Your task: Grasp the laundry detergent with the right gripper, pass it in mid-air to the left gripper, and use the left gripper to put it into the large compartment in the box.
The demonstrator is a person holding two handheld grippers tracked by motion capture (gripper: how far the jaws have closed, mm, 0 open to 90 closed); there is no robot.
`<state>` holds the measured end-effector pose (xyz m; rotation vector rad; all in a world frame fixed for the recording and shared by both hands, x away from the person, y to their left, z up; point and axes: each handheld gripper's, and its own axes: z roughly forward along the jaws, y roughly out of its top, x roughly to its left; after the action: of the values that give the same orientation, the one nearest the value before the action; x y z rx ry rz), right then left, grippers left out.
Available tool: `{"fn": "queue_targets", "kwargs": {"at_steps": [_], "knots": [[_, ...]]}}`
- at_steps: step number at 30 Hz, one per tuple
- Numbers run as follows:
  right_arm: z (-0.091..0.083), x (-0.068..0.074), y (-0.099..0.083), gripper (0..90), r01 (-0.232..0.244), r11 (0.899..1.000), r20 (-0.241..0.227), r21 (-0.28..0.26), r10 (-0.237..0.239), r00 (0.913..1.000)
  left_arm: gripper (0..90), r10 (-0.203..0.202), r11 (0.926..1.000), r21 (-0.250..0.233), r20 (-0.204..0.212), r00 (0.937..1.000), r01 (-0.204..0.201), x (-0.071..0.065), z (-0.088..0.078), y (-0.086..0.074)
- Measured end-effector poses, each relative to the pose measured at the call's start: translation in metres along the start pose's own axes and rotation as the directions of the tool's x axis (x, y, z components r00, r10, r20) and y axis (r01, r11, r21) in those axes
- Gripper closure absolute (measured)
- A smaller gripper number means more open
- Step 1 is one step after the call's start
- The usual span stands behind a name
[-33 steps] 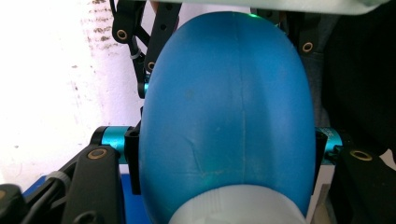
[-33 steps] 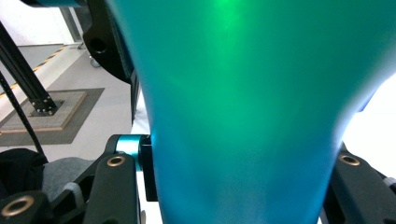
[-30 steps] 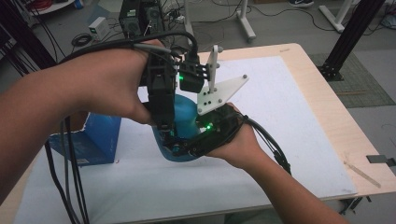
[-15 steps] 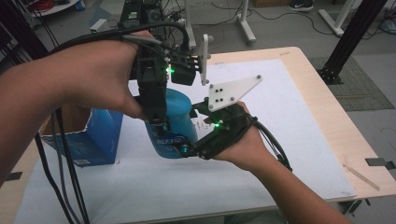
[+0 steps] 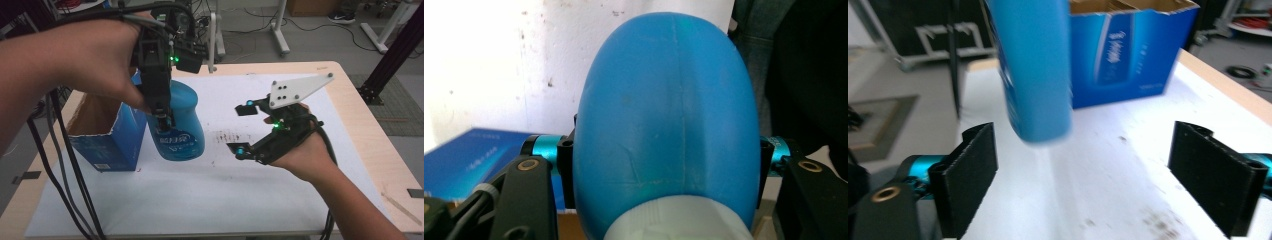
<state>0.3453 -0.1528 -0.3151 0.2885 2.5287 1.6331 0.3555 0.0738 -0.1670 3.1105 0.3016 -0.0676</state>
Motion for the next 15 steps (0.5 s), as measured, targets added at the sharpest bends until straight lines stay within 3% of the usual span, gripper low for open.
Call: {"fn": "queue_targets", "kwargs": {"at_steps": [6, 8, 10, 11, 12, 14, 15], "knots": [[-0.014, -0.005, 0.008, 2.5, 0.035, 0.993, 0.064, 0.116, -0.043, 0.997, 39.1, -0.087, 0.9956, -0.033, 0.026, 0.9958, 0.088, 0.011, -0.023, -0.027], [-0.018, -0.008, 0.011, 0.6, 0.035, 0.988, 0.074, 0.149, -0.046, 0.9962, 39.2, -0.13, 0.9909, -0.033, 0.024, 0.9912, 0.131, 0.013, -0.031, -0.035], [-0.02, -0.009, 0.012, 0.6, 0.046, 0.983, 0.085, 0.178, -0.062, 0.9945, 39.1, -0.141, 0.9895, -0.026, 0.022, 0.9897, 0.142, 0.015, -0.035, -0.039], [-0.022, -0.009, 0.014, 0.6, 0.062, 0.978, 0.092, 0.2, -0.082, 0.9924, 39.1, -0.186, 0.9822, -0.026, 0.021, 0.9824, 0.186, 0.018, -0.043, -0.048], [-0.022, -0.009, 0.014, 0.6, 0.062, 0.978, 0.092, 0.2, -0.082, 0.9924, 39.1, -0.186, 0.9822, -0.026, 0.021, 0.9824, 0.186, 0.018, -0.043, -0.048], [-0.031, -0.012, 0.022, 0.6, 0.091, 0.964, 0.103, 0.25, -0.12, 0.9874, 39.1, -0.269, 0.9626, -0.031, 0.025, 0.9629, 0.269, 0.025, -0.056, -0.063], [-0.033, -0.012, 0.023, 0.6, 0.096, 0.963, 0.105, 0.251, -0.125, 0.9865, 39.1, -0.287, 0.957, -0.032, 0.029, 0.9574, 0.288, 0.027, -0.059, -0.066]]}}
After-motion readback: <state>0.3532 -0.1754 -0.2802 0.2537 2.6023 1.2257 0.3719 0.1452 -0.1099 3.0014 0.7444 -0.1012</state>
